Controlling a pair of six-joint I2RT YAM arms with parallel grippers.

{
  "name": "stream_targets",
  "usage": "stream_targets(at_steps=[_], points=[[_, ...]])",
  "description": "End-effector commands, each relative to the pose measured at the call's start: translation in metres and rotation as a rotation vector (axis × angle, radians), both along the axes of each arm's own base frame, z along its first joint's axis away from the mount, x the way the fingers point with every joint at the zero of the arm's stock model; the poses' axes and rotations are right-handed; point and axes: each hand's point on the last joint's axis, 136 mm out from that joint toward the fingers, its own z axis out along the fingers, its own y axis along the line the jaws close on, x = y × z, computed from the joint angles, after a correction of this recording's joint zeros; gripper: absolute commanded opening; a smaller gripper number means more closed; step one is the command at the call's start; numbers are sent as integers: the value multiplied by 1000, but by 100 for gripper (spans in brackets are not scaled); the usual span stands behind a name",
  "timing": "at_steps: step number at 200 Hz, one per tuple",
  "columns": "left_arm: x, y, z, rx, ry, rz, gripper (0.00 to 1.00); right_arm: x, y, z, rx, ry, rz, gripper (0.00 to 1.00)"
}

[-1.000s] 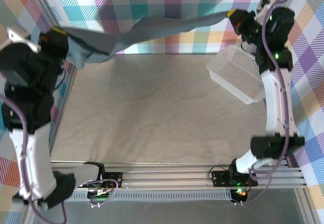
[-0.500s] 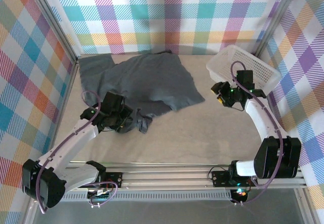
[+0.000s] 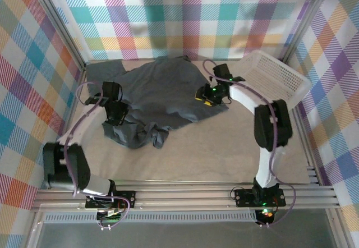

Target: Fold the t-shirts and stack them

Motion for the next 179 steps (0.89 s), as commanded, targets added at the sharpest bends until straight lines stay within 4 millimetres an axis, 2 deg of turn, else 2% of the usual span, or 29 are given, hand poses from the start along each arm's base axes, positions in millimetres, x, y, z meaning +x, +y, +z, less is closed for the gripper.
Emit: stream_targets(at_steps=[1, 21, 36, 52, 74, 96, 114, 133, 143, 155, 165, 179], points=[[11, 23, -22, 32, 66, 13, 28, 17, -10, -31, -110, 62, 25, 44], [7, 32, -47, 49, 160, -8, 28, 20, -28, -63, -224, 182, 4, 45], [7, 28, -63, 37, 200, -48, 29, 15, -45, -74, -268, 244, -27, 44], [10, 18, -79, -5, 223, -98, 31, 0, -75, -82, -331, 325, -96, 45], [21, -5, -88, -28, 226, -204, 31, -21, -114, -81, -358, 375, -198, 44], [35, -36, -93, -45, 219, -310, 32, -44, -142, -78, -363, 398, -261, 44], [43, -58, -98, -55, 222, -375, 32, -63, -157, -75, -397, 412, -281, 44], [47, -74, -107, -71, 245, -421, 32, -78, -164, -70, -417, 415, -300, 44], [46, -74, -112, -65, 266, -433, 32, -83, -163, -70, -403, 416, -304, 45], [47, -62, -113, -19, 291, -440, 32, -84, -156, -69, -373, 410, -297, 46], [47, -45, -110, 33, 311, -440, 32, -84, -150, -70, -357, 402, -280, 46], [46, -8, -104, 120, 345, -414, 32, -82, -142, -70, -347, 396, -252, 46]])
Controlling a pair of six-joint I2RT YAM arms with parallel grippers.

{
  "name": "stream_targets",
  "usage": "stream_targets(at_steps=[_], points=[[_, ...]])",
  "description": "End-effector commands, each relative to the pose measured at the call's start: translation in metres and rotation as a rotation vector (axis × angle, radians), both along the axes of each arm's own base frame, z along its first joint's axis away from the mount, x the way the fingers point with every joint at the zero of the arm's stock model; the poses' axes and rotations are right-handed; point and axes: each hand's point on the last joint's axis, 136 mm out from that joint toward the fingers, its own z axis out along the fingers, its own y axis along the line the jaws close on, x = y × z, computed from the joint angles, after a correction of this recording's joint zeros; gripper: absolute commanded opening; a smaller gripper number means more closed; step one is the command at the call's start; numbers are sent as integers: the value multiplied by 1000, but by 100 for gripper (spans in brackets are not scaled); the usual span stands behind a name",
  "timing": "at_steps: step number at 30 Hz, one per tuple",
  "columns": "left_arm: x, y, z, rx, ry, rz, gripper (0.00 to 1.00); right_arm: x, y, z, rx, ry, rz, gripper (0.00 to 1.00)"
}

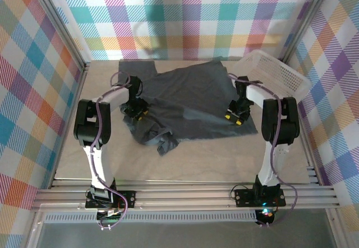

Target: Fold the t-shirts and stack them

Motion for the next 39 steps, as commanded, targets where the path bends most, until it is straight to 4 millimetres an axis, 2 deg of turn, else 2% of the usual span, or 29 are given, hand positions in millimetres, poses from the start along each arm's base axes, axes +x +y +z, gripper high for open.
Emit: stream_targets(at_steps=[1, 3, 5, 7, 9, 11, 14, 16, 18, 20, 22, 24, 26, 31, 35, 39], points=[[-20, 61, -15, 174, 119, -7, 32, -2, 16, 1, 35, -3, 29, 46], [-19, 95, -9, 237, 111, 4, 32, 0, 24, 1, 58, 1, 46, 46], [-19, 119, -7, 275, 115, -11, 33, 1, 29, 2, 68, 3, 62, 46], [-14, 135, -5, 285, 107, -30, 36, 2, 32, 3, 80, 8, 75, 47], [2, 134, 4, 245, 38, -65, 47, 3, 39, 4, 106, 10, 98, 48], [16, 128, 23, 239, -29, -89, 58, 3, 43, 7, 120, 7, 128, 48], [20, 117, 65, 291, -110, -99, 61, 1, 43, 11, 115, 3, 149, 49], [7, 103, 94, 338, -160, -115, 60, 2, 41, 18, 110, -18, 156, 50], [-15, 76, 108, 330, -180, -171, 59, 4, 42, 29, 110, -62, 163, 51], [-46, 49, 109, 310, -135, -235, 59, 4, 44, 39, 110, -83, 176, 52], [-83, 27, 101, 254, -28, -247, 60, 2, 47, 44, 115, -91, 190, 52], [-120, 2, 88, 130, 64, -152, 67, -1, 53, 48, 135, -100, 202, 52], [-136, -10, 81, 41, 69, 15, 75, -3, 58, 49, 147, -110, 215, 52], [-125, -28, 79, -117, -23, 421, 76, -5, 71, 47, 182, -113, 240, 52], [-125, -38, 76, -118, -13, 544, 75, -8, 73, 41, 188, -107, 255, 53], [-127, -36, 64, -82, 0, 610, 73, -12, 74, 35, 194, -98, 262, 53]])
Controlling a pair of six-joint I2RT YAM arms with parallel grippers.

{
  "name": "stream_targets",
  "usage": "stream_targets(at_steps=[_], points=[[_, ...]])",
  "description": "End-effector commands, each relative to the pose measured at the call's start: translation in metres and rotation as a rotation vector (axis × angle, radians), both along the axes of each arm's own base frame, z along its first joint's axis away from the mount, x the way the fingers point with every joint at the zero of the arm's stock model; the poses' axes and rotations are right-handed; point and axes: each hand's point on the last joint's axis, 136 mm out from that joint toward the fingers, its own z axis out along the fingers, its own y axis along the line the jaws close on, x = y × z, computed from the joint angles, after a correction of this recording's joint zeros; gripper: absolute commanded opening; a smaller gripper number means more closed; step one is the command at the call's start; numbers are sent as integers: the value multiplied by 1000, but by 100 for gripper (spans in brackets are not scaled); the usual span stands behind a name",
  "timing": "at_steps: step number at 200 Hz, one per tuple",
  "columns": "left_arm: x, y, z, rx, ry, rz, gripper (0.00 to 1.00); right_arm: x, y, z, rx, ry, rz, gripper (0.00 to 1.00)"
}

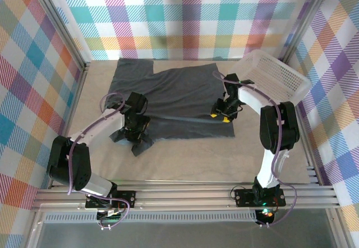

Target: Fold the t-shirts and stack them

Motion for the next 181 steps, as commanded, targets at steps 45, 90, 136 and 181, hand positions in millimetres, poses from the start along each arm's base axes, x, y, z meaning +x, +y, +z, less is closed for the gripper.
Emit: stream_targets(at_steps=[45, 90, 136, 181], points=[[25, 19, -19, 87, -44, 175, 51, -14, 2, -8, 23, 16, 28, 52], [28, 16, -30, 63, -30, 125, 39, -16, 1, -10, 23, 20, 22, 52], [9, 39, -28, 97, 9, 110, 12, -11, 0, -9, 17, 14, 15, 52], [-30, 74, 12, 164, -15, 66, 0, -13, -4, -13, -3, 30, 5, 51]])
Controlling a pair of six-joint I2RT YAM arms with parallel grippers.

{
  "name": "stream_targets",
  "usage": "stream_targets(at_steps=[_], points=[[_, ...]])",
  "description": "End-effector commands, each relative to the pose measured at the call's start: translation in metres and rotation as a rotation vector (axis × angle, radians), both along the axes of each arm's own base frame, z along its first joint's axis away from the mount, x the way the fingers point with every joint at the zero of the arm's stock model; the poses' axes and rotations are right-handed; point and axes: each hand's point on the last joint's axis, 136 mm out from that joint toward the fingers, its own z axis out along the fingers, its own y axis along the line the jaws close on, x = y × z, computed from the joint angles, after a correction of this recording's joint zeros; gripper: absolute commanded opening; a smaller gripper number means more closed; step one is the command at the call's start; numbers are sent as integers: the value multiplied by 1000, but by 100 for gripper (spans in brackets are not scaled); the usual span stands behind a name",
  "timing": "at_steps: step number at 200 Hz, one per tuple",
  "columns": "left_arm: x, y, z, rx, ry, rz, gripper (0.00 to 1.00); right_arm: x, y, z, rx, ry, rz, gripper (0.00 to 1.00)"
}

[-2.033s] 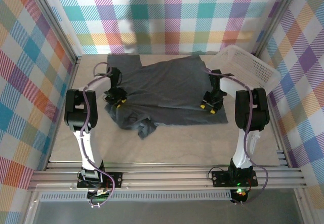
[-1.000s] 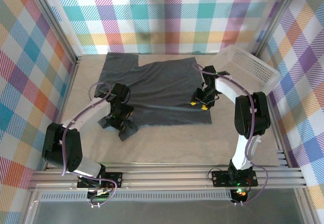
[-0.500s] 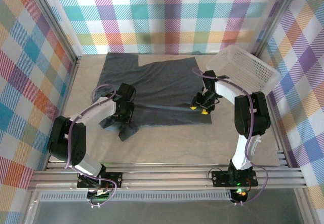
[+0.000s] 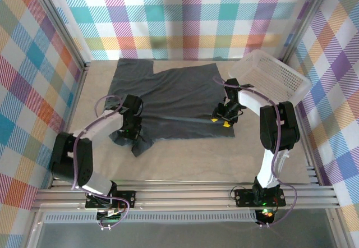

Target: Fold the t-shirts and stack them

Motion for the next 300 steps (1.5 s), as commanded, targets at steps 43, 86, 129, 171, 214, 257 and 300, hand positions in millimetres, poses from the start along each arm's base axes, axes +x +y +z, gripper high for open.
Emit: stream_targets(at_steps=[43, 86, 129, 171, 214, 257, 300], points=[[-109, 84, 50, 227, 79, -66, 0, 4, -2, 2, -7, 6, -1, 51], [-146, 94, 22, 219, 136, -69, 0, 5, -4, -3, -29, 30, 3, 51], [-159, 114, 14, 343, 224, -130, 45, 1, -3, -2, -23, 29, 10, 51], [-92, 87, 66, 473, 60, -488, 45, -3, -1, 8, -14, -3, 43, 50], [-91, -1, 33, 285, 76, -951, 16, -12, 9, 8, 35, 17, 44, 50], [-116, -26, -7, 268, 194, -1171, 37, -12, 9, 10, 35, 21, 40, 50], [-105, -20, -35, 353, 229, -1203, 47, -18, 8, 15, 38, 27, 41, 50]])
